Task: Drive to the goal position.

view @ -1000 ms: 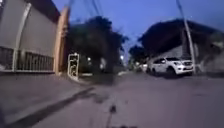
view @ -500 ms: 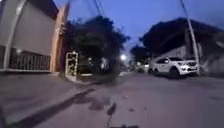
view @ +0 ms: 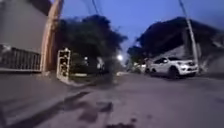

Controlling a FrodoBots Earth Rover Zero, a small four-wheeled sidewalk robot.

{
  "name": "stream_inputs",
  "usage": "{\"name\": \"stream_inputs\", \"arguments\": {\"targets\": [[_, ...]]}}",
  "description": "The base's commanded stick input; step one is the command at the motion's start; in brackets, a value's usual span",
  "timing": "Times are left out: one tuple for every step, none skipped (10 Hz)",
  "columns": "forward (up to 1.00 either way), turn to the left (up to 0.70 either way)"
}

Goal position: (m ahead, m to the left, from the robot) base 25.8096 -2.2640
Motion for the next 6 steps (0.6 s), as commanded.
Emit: {"name": "stream_inputs", "arguments": {"targets": [[0.7,-0.34],[0.7,-0.33],[0.7,-0.21],[0.7,-0.08],[0.7,0.0],[0.7,0.0]]}}
